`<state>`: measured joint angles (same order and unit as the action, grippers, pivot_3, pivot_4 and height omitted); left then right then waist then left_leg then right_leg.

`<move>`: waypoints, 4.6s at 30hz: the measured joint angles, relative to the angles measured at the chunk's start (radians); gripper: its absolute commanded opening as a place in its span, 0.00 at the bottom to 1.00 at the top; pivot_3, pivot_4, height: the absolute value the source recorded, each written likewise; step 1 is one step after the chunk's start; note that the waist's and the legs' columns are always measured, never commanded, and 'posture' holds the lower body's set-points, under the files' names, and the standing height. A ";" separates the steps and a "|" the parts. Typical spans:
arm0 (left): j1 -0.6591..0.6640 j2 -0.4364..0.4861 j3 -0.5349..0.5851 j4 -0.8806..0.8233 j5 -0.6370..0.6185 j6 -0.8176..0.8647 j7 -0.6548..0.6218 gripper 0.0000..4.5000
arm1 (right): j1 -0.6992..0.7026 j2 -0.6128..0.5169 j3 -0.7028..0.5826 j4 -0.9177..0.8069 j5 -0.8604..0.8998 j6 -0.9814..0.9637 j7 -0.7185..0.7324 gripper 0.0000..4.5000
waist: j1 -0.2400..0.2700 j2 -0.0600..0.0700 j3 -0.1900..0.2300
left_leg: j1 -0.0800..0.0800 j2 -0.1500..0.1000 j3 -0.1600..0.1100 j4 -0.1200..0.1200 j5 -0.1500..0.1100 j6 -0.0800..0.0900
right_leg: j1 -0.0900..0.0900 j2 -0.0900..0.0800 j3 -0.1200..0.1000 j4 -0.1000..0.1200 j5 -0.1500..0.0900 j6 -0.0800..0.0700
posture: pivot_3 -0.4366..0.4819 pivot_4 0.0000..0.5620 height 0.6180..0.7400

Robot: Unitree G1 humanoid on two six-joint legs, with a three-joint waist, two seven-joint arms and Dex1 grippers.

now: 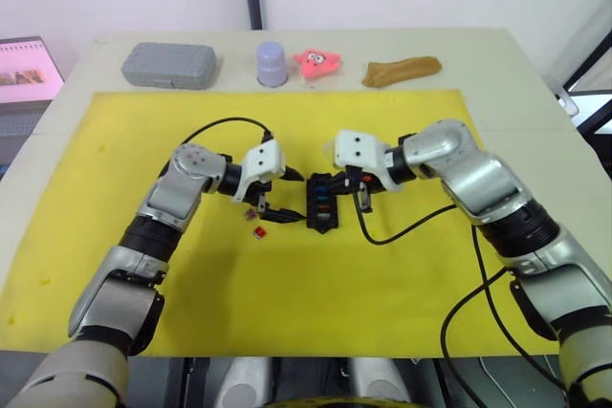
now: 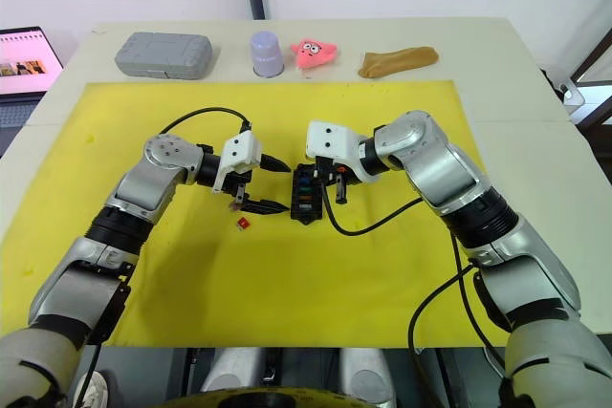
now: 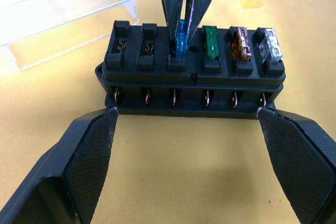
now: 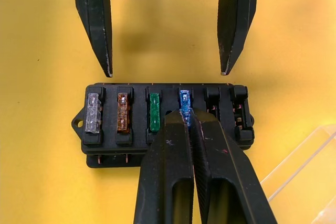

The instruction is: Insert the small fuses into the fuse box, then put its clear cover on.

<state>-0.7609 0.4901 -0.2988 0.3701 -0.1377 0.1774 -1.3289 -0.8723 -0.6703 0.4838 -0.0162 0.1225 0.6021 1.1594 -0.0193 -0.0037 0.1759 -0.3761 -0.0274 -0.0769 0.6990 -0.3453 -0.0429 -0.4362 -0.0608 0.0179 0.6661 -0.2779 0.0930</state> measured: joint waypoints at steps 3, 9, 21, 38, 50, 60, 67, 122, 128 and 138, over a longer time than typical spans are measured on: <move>0.000 0.000 0.000 -0.003 0.000 0.006 0.000 0.99 | 0.000 0.004 -0.001 0.006 -0.003 -0.005 0.002 0.00 | 0.000 0.000 0.000 | 0.000 0.000 0.000 0.000 0.000 0.000 | 0.000 0.000 0.000 0.000 0.000 0.000 | 0.48 0.27 1.00; 0.004 0.000 -0.003 -0.024 0.001 0.010 -0.014 0.99 | -0.010 0.023 0.000 0.039 -0.020 -0.018 0.015 0.00 | -0.002 0.000 0.000 | 0.001 0.000 0.000 0.000 0.000 0.000 | 0.000 0.000 0.000 0.001 0.000 0.000 | 0.48 0.27 1.00; 0.012 -0.001 -0.011 -0.028 0.021 0.004 -0.019 0.99 | -0.050 0.046 0.010 0.089 -0.061 -0.026 0.065 0.00 | -0.003 0.000 0.000 | 0.001 0.000 0.000 0.000 0.000 0.000 | 0.001 0.000 0.000 0.001 0.000 0.000 | 0.48 0.27 1.00; 0.012 -0.022 -0.011 0.011 0.047 -0.040 -0.006 0.99 | -0.159 0.045 -0.019 -0.017 -0.013 0.154 0.134 0.00 | 0.000 0.000 0.000 | 0.000 -0.001 0.000 0.000 0.000 0.000 | 0.000 -0.001 0.000 0.001 0.000 0.000 | 0.48 0.27 1.00; 0.012 -0.022 -0.011 0.023 0.051 -0.059 -0.005 0.99 | -0.143 0.027 0.004 0.070 -0.031 0.106 0.158 0.00 | -0.001 0.000 0.000 | 0.000 -0.001 0.000 0.000 0.000 0.000 | 0.000 0.000 0.000 0.001 0.000 0.000 | 0.48 0.27 1.00; 0.012 -0.022 -0.011 0.023 0.060 -0.060 -0.005 0.99 | -0.122 0.035 0.003 0.127 -0.021 0.088 0.163 0.00 | -0.001 0.000 0.000 | 0.000 -0.001 0.000 0.000 0.000 -0.001 | 0.000 0.000 0.000 0.001 0.000 0.000 | 0.48 0.27 1.00; 0.012 -0.022 -0.011 0.023 0.062 -0.060 -0.006 0.99 | -0.122 0.047 0.003 0.144 -0.021 0.074 0.162 0.00 | -0.001 0.000 0.000 | 0.000 -0.001 0.000 0.000 0.000 -0.001 | 0.000 0.000 0.000 0.001 0.000 0.000 | 0.48 0.27 1.00; 0.012 -0.021 -0.010 0.022 0.062 -0.060 -0.004 1.00 | -0.121 0.079 -0.002 0.238 -0.077 -0.006 0.171 0.33 | -0.002 0.001 -0.001 | 0.001 0.000 0.000 0.000 0.000 -0.001 | 0.000 0.000 0.000 0.001 0.000 0.000 | 0.48 0.27 1.00; 0.011 -0.021 -0.010 0.030 0.062 -0.064 -0.001 1.00 | -0.122 0.080 -0.008 0.227 -0.078 0.019 0.164 0.42 | -0.001 0.001 0.000 | 0.001 0.000 0.000 0.000 0.000 -0.001 | 0.000 -0.001 0.000 0.001 0.000 0.000 | 0.48 0.27 1.00; 0.007 -0.021 -0.010 0.043 0.062 -0.078 0.003 1.00 | -0.143 0.071 -0.029 0.183 -0.062 0.063 0.170 0.42 | -0.002 0.001 0.000 | 0.001 0.000 0.000 0.000 0.000 -0.001 | 0.000 0.000 0.000 0.001 0.000 0.000 | 0.48 0.27 1.00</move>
<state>-0.7541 0.4689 -0.3084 0.4130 -0.0758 0.0994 -1.3262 -1.0155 -0.5997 0.4547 0.1669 0.0602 0.6656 1.3293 -0.0209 -0.0032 0.1755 -0.3754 -0.0278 -0.0770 0.6991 -0.3450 -0.0436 -0.4363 -0.0613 0.0178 0.6674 -0.2778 0.0930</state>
